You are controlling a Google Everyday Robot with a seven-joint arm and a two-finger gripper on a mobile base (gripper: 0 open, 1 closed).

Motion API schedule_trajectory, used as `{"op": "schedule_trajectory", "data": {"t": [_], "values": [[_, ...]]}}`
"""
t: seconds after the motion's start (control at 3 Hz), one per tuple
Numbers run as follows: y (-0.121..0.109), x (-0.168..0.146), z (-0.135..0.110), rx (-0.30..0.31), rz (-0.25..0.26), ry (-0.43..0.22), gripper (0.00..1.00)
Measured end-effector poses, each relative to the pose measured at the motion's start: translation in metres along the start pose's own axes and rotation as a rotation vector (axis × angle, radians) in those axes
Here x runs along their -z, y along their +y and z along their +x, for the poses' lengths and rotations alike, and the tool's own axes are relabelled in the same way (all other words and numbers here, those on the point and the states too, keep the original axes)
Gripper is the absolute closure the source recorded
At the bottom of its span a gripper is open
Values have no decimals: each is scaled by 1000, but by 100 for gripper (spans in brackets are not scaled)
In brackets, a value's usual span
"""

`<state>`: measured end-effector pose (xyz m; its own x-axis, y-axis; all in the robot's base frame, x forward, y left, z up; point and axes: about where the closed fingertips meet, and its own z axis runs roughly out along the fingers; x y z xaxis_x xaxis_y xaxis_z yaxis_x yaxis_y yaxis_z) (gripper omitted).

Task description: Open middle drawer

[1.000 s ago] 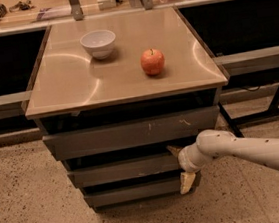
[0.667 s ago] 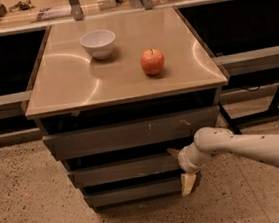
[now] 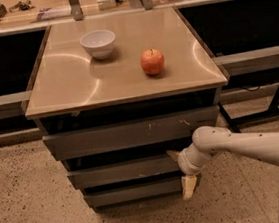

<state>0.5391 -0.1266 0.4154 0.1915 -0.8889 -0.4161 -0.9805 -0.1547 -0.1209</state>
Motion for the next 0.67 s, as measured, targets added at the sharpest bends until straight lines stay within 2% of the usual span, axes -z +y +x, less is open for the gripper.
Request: {"op": "schedule_trajectory", "data": {"t": [0.67], "values": [[36, 19, -8, -36, -71, -13, 0]]}}
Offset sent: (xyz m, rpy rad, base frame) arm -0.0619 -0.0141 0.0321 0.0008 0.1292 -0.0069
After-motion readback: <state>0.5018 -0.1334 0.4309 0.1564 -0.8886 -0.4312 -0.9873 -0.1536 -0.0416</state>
